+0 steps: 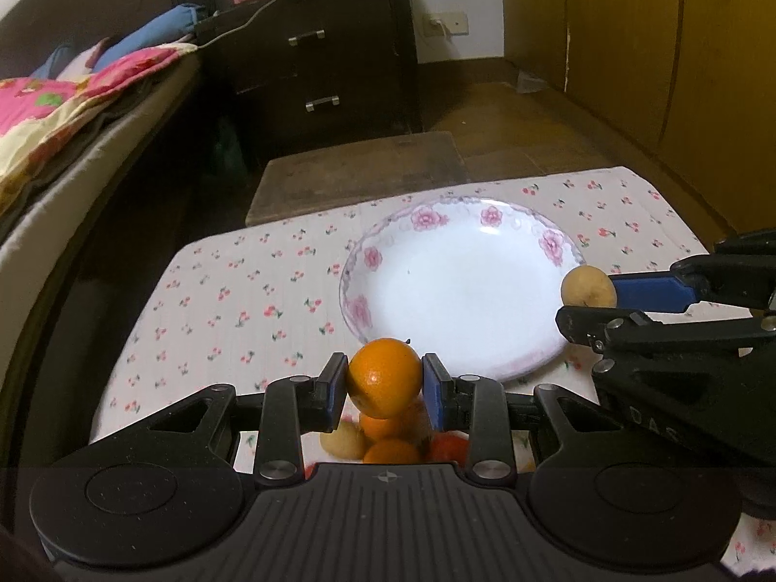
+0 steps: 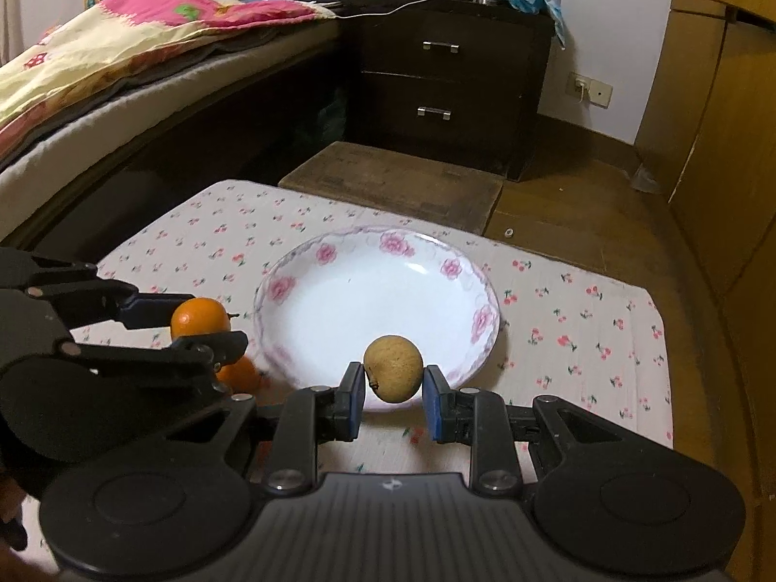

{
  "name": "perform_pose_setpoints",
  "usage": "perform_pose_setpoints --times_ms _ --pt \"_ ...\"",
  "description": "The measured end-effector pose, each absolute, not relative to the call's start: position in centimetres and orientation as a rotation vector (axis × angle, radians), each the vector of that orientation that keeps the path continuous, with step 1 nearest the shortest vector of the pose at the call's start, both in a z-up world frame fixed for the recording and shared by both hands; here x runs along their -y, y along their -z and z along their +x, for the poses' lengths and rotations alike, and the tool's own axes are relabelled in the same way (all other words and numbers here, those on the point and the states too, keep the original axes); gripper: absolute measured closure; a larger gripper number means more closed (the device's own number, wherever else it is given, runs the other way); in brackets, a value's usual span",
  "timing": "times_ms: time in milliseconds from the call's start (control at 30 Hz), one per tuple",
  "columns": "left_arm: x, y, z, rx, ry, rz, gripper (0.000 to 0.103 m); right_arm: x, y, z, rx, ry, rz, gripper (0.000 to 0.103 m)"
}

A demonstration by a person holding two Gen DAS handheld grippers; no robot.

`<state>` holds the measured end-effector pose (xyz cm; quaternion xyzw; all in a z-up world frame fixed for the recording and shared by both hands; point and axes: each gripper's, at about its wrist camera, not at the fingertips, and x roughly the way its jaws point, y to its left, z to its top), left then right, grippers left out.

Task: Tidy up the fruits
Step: 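Lift and carry the orange and brown fruit toward the white floral bowl, then lower both fruits into the bowl and open both tools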

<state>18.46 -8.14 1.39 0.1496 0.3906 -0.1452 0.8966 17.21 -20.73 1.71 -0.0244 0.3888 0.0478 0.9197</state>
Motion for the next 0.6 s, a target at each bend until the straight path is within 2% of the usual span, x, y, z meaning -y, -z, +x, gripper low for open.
perform_pose_setpoints --times_ms 600 --pt "9.3 1.6 22.9 -0.839 0.258 0.338 0.062 21.6 1.1 22.0 -0.833 -0.110 0.003 0.076"
